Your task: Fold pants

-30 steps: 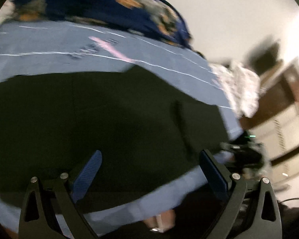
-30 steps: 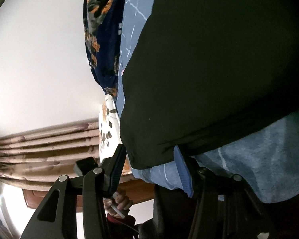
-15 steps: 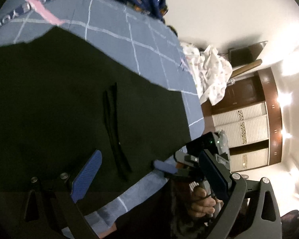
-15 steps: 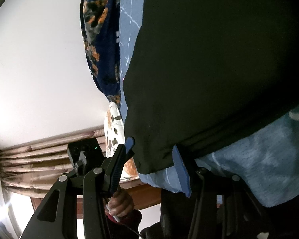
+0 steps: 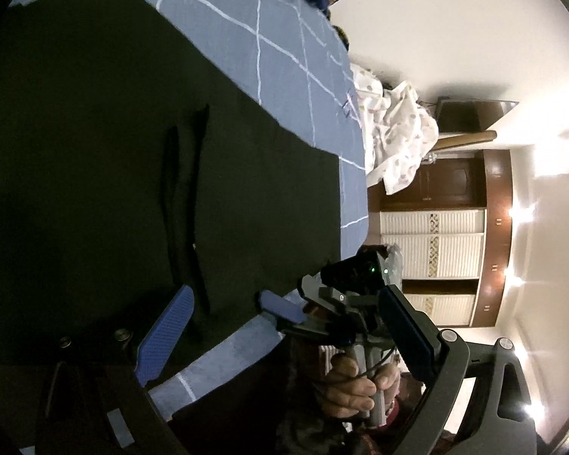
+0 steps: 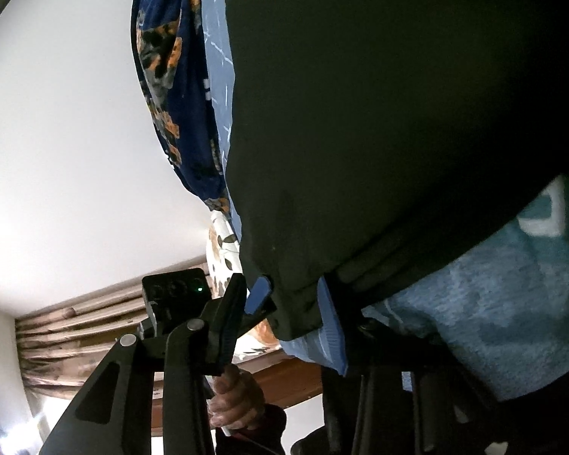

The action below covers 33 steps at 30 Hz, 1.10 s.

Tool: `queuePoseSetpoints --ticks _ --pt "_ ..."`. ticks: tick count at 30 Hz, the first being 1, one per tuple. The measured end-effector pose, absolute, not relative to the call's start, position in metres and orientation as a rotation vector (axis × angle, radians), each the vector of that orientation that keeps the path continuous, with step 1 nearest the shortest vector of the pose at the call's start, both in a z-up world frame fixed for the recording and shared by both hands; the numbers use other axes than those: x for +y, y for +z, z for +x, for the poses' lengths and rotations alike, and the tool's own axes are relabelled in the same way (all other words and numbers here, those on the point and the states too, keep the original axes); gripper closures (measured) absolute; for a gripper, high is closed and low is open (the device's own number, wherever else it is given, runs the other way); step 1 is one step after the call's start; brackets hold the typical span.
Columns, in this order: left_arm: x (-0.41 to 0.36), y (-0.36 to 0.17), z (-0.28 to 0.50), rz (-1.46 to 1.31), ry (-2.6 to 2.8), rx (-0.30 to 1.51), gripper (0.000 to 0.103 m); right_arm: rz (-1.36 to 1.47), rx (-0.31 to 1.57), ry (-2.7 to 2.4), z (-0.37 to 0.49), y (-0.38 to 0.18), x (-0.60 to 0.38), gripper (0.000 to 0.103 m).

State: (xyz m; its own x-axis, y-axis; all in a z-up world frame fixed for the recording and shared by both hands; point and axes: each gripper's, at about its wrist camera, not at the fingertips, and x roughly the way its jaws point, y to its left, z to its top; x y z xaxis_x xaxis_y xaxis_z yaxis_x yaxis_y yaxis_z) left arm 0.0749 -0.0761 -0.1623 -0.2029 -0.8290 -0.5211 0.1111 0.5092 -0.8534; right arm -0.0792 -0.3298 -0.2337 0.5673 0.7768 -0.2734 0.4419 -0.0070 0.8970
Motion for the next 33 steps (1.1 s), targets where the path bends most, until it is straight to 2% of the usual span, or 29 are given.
queuePoseSetpoints --ticks 5,30,32,33 --pt "-0.085 -0.167 0.075 -0.629 -0.946 1.563 0.006 1.648 1.054 0.343 -0.079 -0.235 -0.327 0.075" --pt "-0.095 -0.186 0.076 -0.675 -0.933 1.639 0.006 1.651 1.058 0.341 -0.078 -0.235 -0.327 0.075" --pt "-0.093 -0.185 0.076 -0.689 -0.92 1.619 0.016 1.651 1.058 0.341 -0.078 -0.235 -0.327 0.075" --pt "-0.093 -0.185 0.076 -0.67 -0.911 1.613 0.031 1.651 1.058 0.341 -0.078 -0.235 -0.327 0.075"
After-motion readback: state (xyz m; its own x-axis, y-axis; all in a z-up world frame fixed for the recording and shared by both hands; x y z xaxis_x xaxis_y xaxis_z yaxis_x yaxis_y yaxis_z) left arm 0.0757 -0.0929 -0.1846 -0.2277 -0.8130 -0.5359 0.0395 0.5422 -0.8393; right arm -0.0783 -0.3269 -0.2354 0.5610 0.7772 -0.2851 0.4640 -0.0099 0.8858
